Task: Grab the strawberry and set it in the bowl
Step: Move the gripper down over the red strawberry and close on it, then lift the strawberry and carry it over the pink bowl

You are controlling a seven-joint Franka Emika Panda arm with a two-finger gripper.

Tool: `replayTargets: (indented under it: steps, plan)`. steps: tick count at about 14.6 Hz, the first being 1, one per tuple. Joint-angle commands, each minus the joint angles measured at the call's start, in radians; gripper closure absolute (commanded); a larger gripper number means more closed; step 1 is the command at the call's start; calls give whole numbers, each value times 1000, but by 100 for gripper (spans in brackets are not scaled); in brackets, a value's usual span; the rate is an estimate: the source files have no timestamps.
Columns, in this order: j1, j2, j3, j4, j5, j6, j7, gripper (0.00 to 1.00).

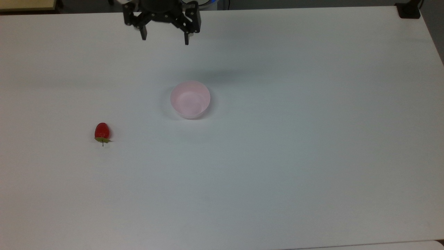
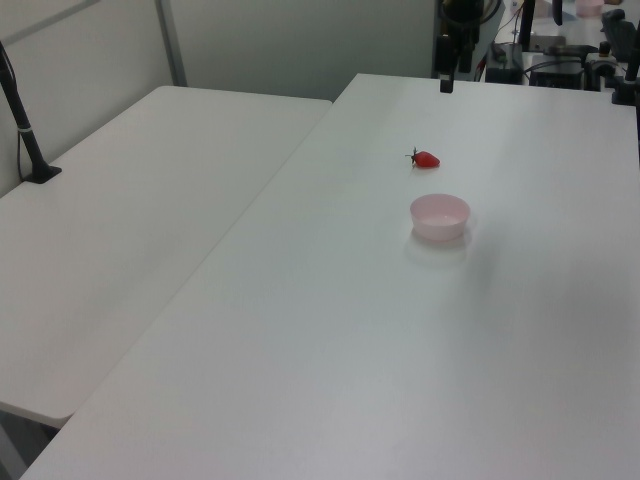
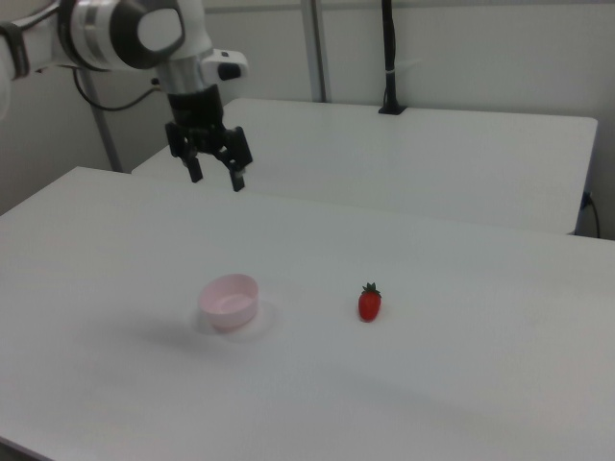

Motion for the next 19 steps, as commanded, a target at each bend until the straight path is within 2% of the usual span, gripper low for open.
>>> replayTargets:
  steps: [1,4,9,14,15,17,19]
  plan:
    - [-68,77,-3,-8,2,89,-182,0]
    - [-126,154,-4,-5,-3,149,-296,0]
    - [-247,342,-3,-5,-3,411,-315,0]
    - [-275,444,-1,-5,-7,597,-315,7]
    - [-275,470,0,-5,-7,637,-306,11]
    - [-275,488,5,-6,-6,659,-304,31]
    - [-275,487,5,-9,-4,659,-306,42]
